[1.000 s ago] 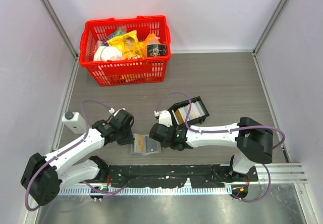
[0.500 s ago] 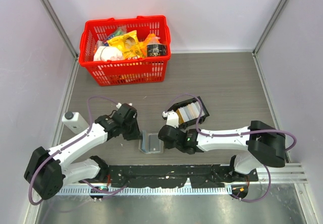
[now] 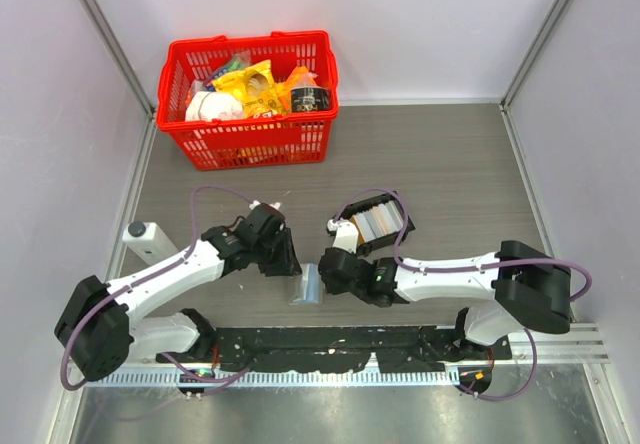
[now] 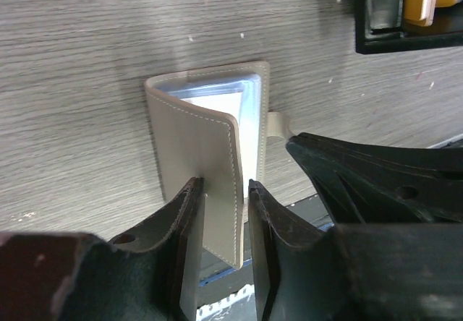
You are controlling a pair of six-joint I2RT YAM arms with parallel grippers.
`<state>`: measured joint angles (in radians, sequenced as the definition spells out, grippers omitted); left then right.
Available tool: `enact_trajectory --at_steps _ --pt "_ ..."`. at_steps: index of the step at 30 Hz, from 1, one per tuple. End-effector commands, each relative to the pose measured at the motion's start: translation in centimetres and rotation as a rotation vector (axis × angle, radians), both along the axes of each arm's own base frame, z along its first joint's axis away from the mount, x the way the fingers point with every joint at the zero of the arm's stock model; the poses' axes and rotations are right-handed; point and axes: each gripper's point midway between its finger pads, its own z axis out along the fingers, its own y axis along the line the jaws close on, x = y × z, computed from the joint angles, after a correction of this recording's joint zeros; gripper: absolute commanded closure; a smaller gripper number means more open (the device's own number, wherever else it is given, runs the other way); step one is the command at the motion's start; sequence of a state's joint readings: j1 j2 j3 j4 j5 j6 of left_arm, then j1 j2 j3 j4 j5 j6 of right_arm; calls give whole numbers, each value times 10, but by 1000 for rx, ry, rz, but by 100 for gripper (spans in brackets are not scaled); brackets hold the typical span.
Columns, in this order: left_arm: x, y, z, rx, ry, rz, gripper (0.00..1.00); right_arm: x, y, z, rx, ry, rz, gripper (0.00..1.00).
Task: Put the credit cards into the card holder
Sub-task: Close the card holder at the center of the board.
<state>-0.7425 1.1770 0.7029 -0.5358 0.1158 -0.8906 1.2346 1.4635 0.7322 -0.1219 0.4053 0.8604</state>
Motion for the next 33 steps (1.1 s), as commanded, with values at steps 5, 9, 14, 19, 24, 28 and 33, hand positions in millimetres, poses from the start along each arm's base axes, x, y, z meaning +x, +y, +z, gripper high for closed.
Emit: enact_trajectory --at_steps 5,9,14,19,24,28,33 --pt "3 -35 -8 -119 21 -43 74 8 -2 14 76 -30 -60 99" --pt "7 -39 -3 -131 -48 -10 68 8 -3 12 76 -23 -65 99" --pt "5 -25 -9 -30 -40 -30 65 10 -4 13 81 -23 -74 99" --pt "1 -14 -27 22 -24 -22 74 10 -2 16 97 -21 -72 99" --pt "2 -16 -37 1 -21 9 78 8 3 18 110 -18 -48 99" --pt "4 -13 -42 7 -35 28 85 6 8 13 102 2 -31 99" --pt "0 -9 -54 31 -14 19 91 4 16 16 108 4 9 99"
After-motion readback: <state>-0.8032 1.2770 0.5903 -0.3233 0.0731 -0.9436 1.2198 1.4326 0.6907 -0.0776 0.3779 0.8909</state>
